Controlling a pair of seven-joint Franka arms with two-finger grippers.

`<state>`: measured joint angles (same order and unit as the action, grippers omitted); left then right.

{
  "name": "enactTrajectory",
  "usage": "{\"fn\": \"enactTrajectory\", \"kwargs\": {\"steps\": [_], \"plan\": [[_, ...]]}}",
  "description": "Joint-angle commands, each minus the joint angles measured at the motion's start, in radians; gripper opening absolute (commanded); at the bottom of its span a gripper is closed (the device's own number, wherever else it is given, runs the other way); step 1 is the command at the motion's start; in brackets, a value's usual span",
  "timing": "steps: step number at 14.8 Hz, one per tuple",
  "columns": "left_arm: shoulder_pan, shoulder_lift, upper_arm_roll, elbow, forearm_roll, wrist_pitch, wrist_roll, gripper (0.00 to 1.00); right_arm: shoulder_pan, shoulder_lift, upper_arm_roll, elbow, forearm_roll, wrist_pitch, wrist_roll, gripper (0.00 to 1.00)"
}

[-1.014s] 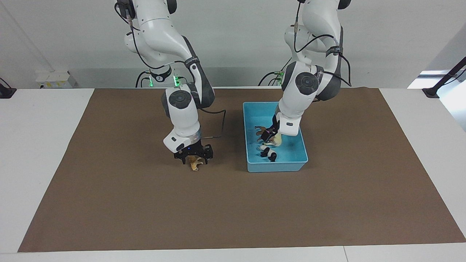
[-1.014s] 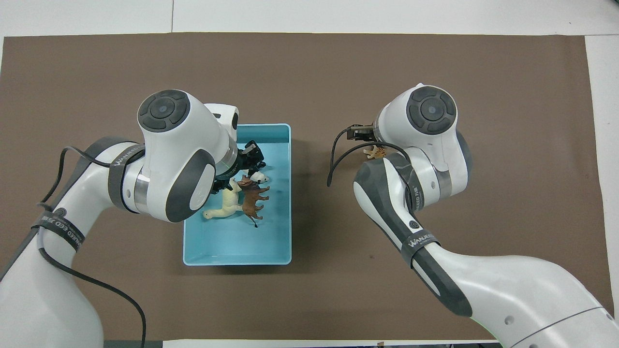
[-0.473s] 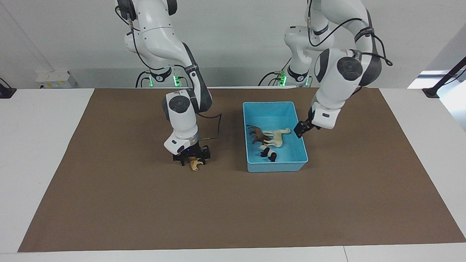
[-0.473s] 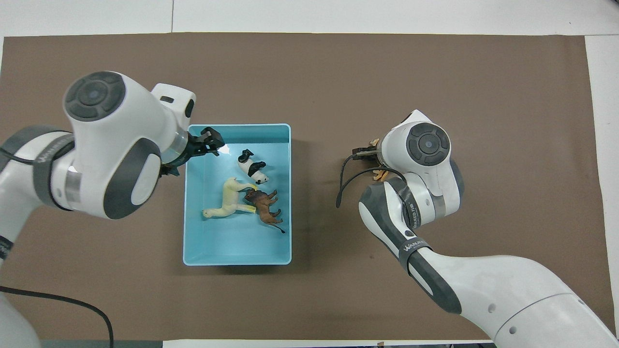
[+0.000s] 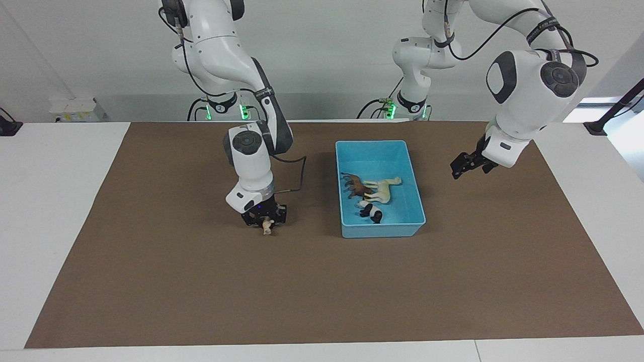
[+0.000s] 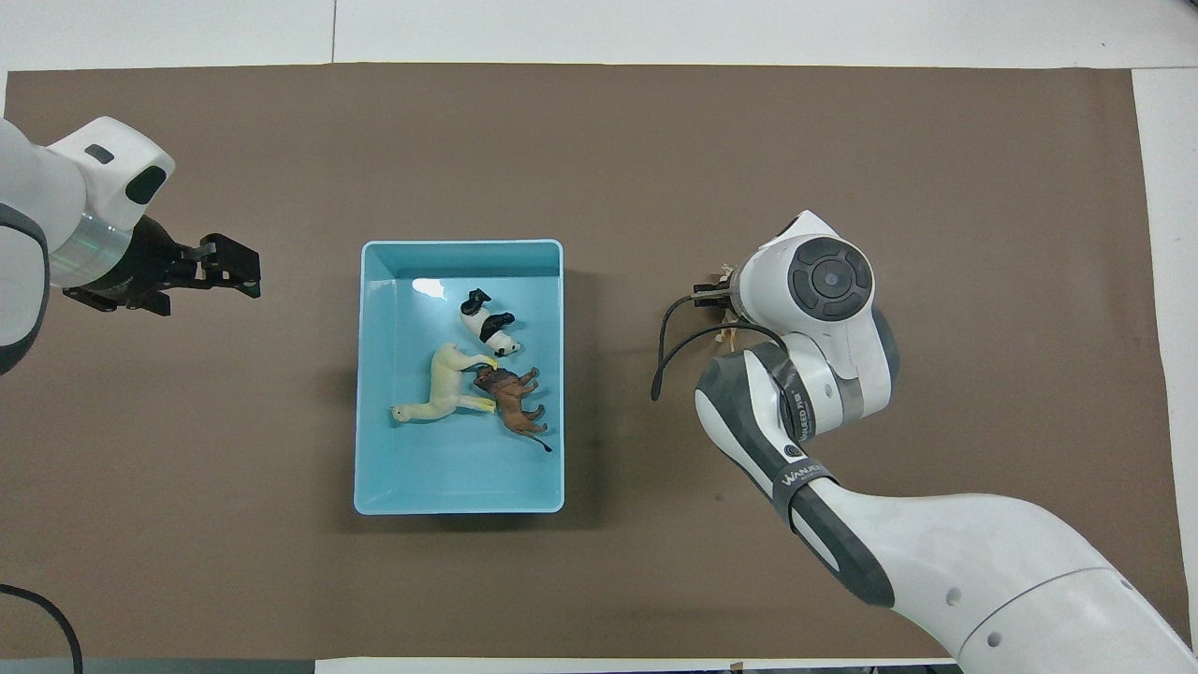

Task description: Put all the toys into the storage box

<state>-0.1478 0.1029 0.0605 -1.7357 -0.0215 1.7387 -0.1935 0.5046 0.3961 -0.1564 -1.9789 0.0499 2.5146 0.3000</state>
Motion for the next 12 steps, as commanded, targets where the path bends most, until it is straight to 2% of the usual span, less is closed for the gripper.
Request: {"fn": "enactTrajectory", "kwargs": {"steps": [1,5,8,10,11,12], "plan": [[0.013,0.001,0.002,0.024,0.032,-0.053,0.026,1.00,-0.005,0.007,0.009,0.064,-0.005,-0.078,-0.005,0.00],[0.019,-0.048,-0.001,0.004,0.031,-0.122,0.046,1.00,0.003,0.003,0.011,0.257,-0.005,-0.291,0.014,0.00],[0.010,-0.126,-0.007,-0.017,0.031,-0.200,0.046,1.00,0.040,0.018,0.021,0.507,0.005,-0.501,0.097,0.00],[0.020,-0.123,-0.001,-0.021,0.031,-0.093,0.179,1.00,0.074,0.068,0.027,0.676,0.005,-0.592,0.189,0.00],[0.028,-0.120,0.002,-0.022,0.031,-0.065,0.269,1.00,0.103,0.107,0.029,0.759,0.011,-0.606,0.244,0.00],[0.027,-0.115,0.001,-0.018,0.031,-0.073,0.272,1.00,0.124,0.127,0.035,0.800,0.045,-0.594,0.286,0.00]]}}
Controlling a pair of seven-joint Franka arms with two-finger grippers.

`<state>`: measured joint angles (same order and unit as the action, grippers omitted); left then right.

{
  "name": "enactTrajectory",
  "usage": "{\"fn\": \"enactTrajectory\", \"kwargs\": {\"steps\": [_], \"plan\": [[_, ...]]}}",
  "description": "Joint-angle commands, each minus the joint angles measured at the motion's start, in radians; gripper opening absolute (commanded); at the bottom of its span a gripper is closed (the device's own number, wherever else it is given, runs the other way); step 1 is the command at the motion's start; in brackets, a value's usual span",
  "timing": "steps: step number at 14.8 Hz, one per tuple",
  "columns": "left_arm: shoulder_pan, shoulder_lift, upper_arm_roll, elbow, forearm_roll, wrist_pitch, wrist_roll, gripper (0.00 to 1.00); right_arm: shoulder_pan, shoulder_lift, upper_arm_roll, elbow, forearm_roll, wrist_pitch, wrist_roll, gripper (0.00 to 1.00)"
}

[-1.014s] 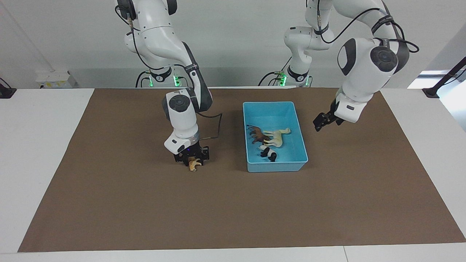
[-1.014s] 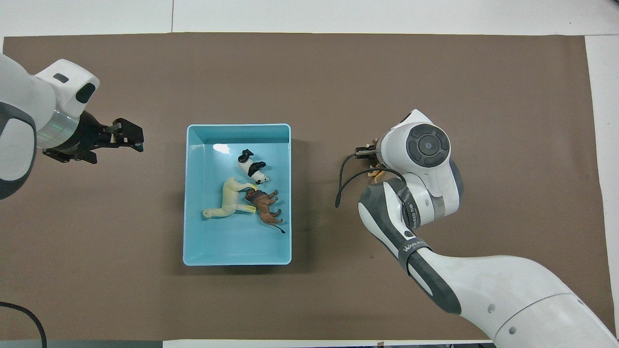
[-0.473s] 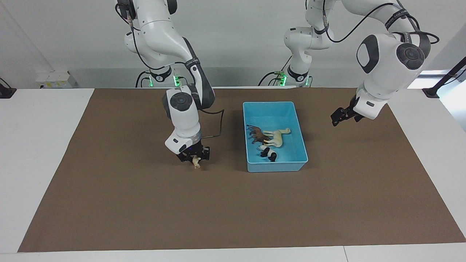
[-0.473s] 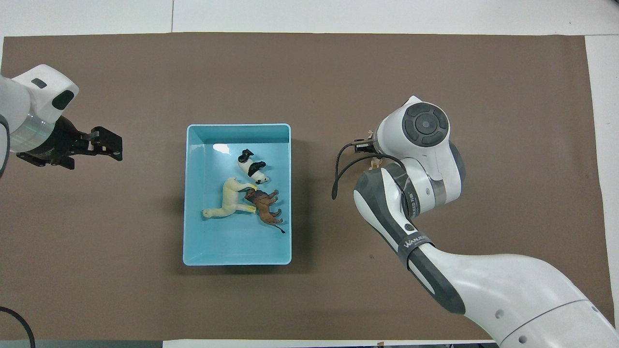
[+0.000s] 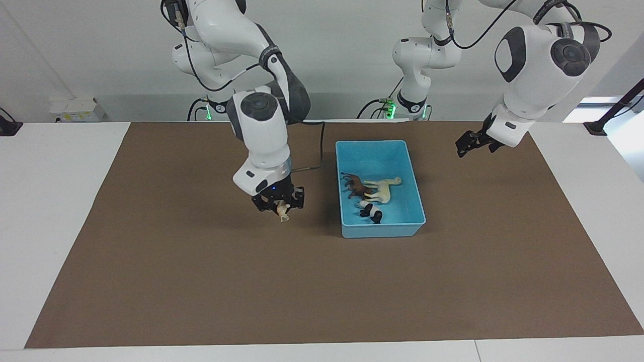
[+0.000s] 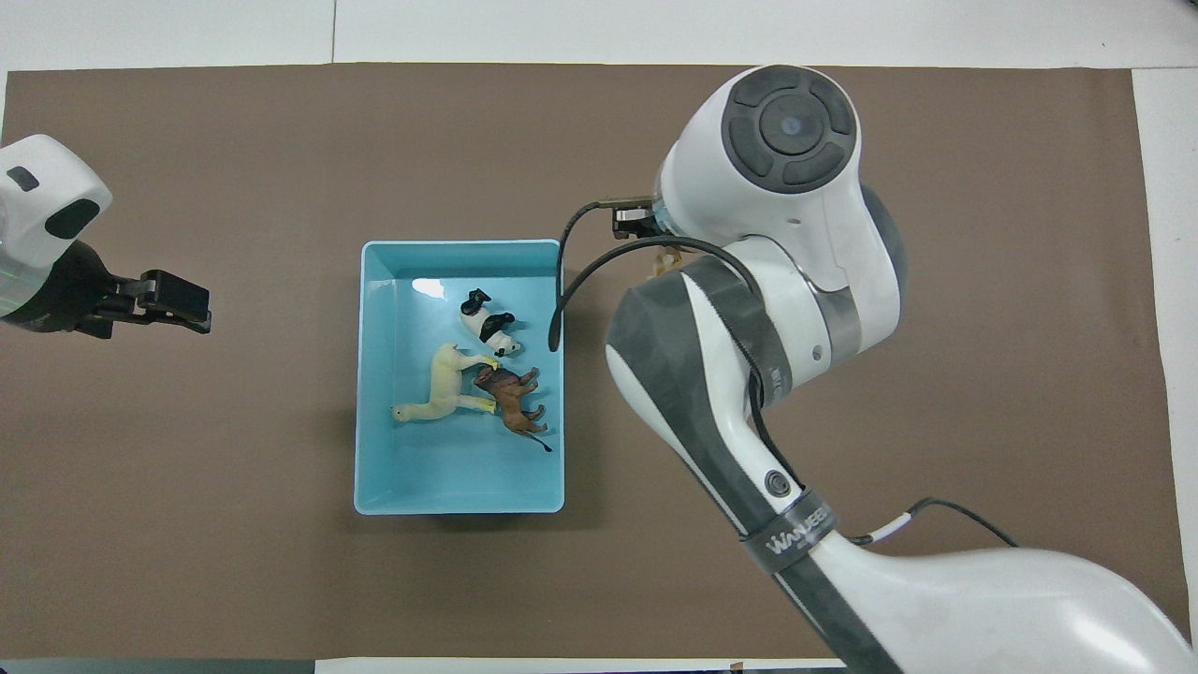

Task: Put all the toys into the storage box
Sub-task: 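Carry the tan tiger over the box with the right gripper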

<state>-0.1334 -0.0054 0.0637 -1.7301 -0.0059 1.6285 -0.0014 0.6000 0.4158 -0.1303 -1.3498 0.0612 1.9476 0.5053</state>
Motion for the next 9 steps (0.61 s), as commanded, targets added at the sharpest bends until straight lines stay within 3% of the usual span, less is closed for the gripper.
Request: {"fn": "enactTrajectory", "kwargs": {"steps": [1,6,9], "plan": [[0.012,-0.001,-0.002,-0.020,0.014,0.030,0.078,1.00,0.049,0.118,0.011,0.188,0.076,-0.004,0.109,0.00],[0.049,0.050,-0.002,0.038,-0.017,-0.005,0.070,1.00,0.223,0.193,0.011,0.186,0.082,0.186,0.216,0.00],[0.041,0.054,-0.004,0.050,-0.017,-0.012,0.066,1.00,0.256,0.233,0.009,0.150,0.075,0.261,0.217,0.00]]}}
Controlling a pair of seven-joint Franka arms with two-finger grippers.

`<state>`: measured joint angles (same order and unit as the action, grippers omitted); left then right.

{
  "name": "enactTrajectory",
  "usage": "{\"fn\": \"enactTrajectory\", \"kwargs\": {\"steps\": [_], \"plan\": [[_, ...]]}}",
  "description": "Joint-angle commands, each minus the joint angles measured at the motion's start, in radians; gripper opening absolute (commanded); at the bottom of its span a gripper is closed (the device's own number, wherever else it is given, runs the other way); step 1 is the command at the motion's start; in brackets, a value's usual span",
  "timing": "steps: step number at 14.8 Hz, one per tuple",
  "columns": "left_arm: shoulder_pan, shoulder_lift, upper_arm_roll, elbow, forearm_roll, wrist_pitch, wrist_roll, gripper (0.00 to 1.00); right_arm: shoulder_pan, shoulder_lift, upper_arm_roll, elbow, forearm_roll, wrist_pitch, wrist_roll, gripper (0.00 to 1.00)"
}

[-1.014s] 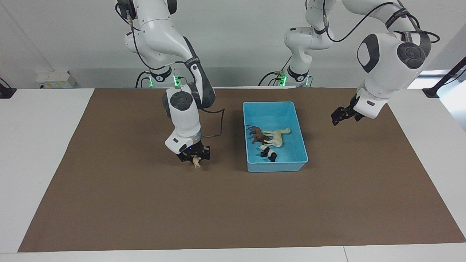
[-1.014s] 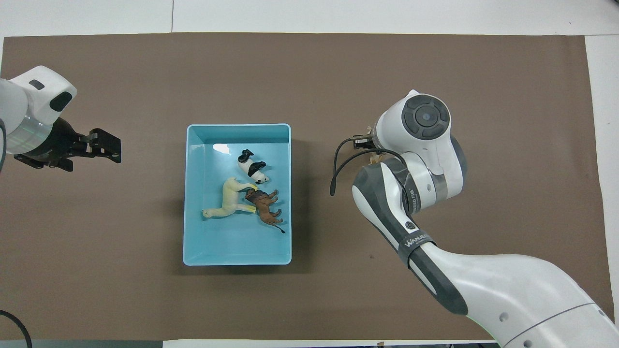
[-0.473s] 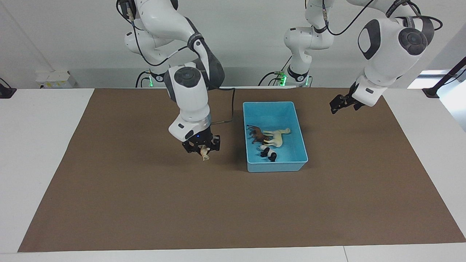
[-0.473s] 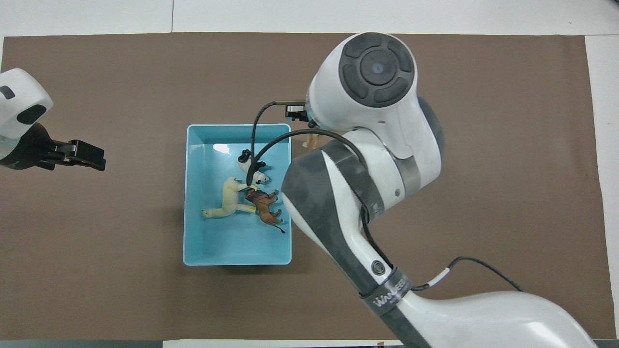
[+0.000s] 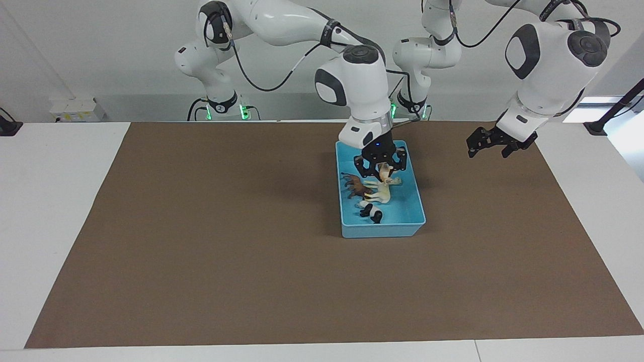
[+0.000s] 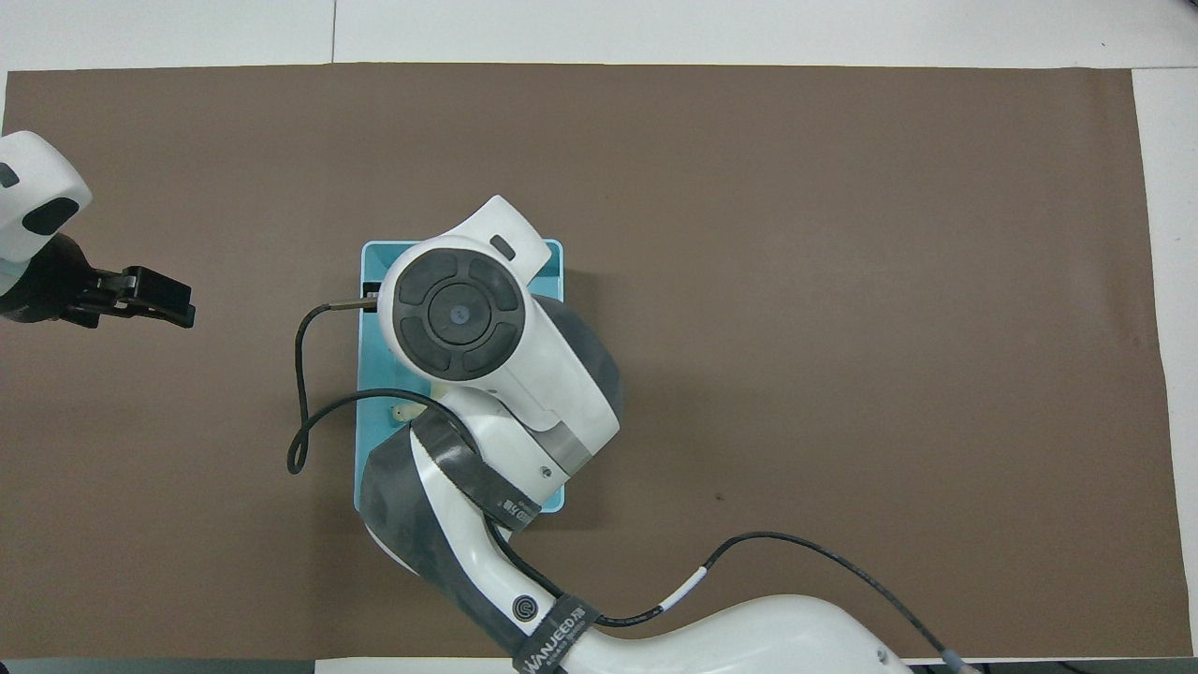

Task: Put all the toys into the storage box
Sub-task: 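Carry the tan tiger over the box with the right gripper, then release the tiger in the box and withdraw the right gripper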

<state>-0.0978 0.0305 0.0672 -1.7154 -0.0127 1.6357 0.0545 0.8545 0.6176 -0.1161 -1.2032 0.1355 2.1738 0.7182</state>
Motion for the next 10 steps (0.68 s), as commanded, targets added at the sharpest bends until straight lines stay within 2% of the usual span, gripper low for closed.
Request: {"fn": "enactTrajectory", "kwargs": {"steps": [1,2,6,7,10], "plan": [[0.004,0.019,-0.007,0.039,-0.012,-0.022,-0.008,1.00,0.006,0.024,-0.005,-0.033,0.002,0.043,0.006,0.71],[0.006,0.017,-0.010,0.045,-0.012,-0.025,-0.056,1.00,0.006,0.021,-0.005,-0.038,0.004,0.028,0.026,1.00],[0.009,0.014,-0.030,0.042,-0.010,-0.037,-0.077,1.00,-0.002,0.008,-0.020,-0.027,-0.020,-0.022,0.112,1.00],[0.013,0.012,-0.038,0.042,-0.010,-0.036,-0.077,1.00,-0.017,-0.022,-0.028,-0.032,-0.030,-0.026,0.109,1.00],[0.044,0.014,-0.069,0.042,-0.001,-0.031,-0.079,1.00,-0.116,-0.123,-0.039,-0.038,-0.030,-0.150,0.083,1.00]]}}
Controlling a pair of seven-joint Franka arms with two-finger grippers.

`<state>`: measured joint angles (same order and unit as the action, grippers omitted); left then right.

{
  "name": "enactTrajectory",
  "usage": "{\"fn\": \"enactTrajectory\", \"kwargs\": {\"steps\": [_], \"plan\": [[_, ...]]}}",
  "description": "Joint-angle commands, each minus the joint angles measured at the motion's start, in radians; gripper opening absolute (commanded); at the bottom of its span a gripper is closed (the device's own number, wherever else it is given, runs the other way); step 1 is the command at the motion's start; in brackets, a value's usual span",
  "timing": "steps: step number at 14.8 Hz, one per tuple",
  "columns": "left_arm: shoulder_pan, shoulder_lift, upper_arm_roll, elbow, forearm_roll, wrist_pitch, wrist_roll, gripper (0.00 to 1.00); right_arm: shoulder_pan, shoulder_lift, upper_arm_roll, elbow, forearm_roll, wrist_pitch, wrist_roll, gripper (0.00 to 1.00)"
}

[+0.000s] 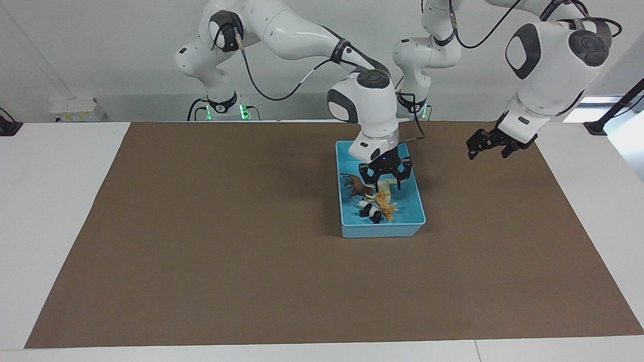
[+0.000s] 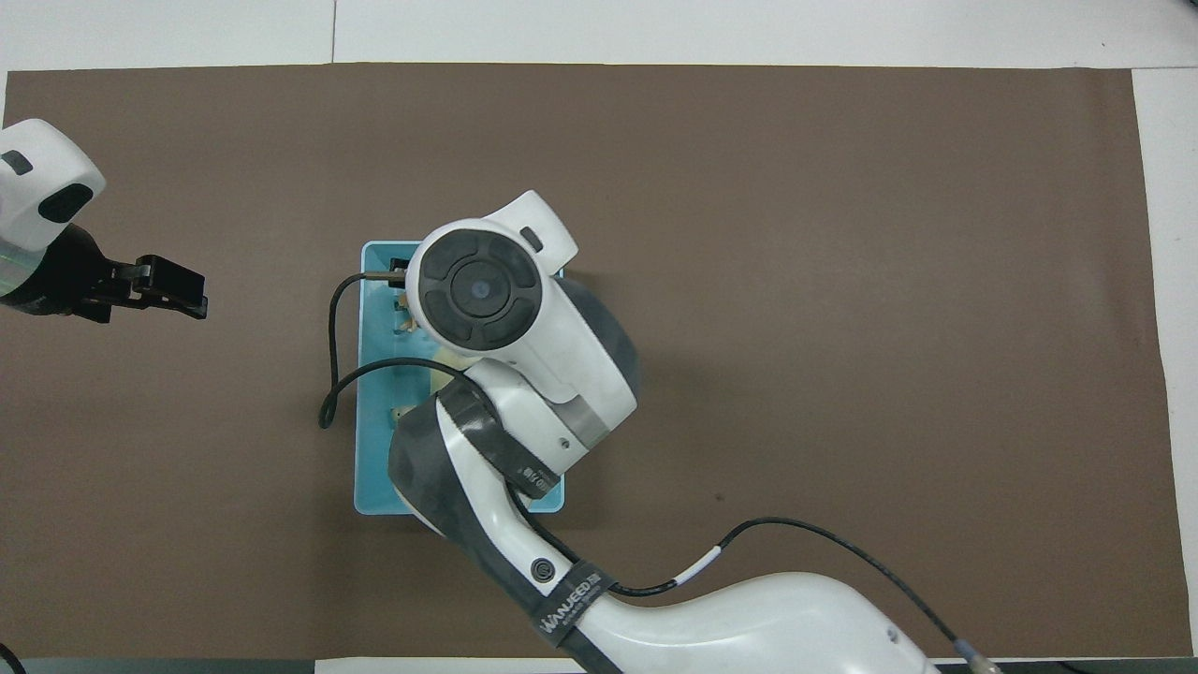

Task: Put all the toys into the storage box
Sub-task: 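Release the tiger in the box and withdraw the right gripper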

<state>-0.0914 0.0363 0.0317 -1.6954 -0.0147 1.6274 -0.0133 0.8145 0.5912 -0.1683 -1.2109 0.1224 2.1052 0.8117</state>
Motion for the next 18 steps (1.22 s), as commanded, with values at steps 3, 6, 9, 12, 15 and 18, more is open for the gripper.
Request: {"fn": "enactTrajectory", "kwargs": {"steps": [3,6,9,12,15,18], "plan": [[0.035,0.029,-0.041,0.048,0.004,-0.021,-0.014,1.00,-0.210,-0.189,0.010,-0.033,-0.017,-0.241,-0.208,1.00],[0.048,0.034,-0.042,0.081,-0.004,-0.049,-0.013,1.00,-0.383,-0.238,0.010,-0.052,-0.018,-0.344,-0.557,1.00],[0.044,0.033,-0.041,0.091,-0.005,-0.055,-0.014,1.00,-0.524,-0.289,0.009,-0.146,-0.026,-0.332,-0.823,1.00],[0.048,0.022,-0.041,0.074,-0.004,-0.050,-0.005,1.00,-0.610,-0.315,0.009,-0.199,-0.067,-0.355,-0.884,1.00],[0.047,0.014,-0.041,0.069,-0.004,-0.044,-0.008,1.00,-0.656,-0.431,0.009,-0.353,-0.089,-0.404,-0.881,1.00],[0.047,0.007,-0.041,0.068,-0.002,-0.046,-0.011,1.00,-0.695,-0.568,0.009,-0.467,-0.090,-0.447,-0.879,1.00]]}}
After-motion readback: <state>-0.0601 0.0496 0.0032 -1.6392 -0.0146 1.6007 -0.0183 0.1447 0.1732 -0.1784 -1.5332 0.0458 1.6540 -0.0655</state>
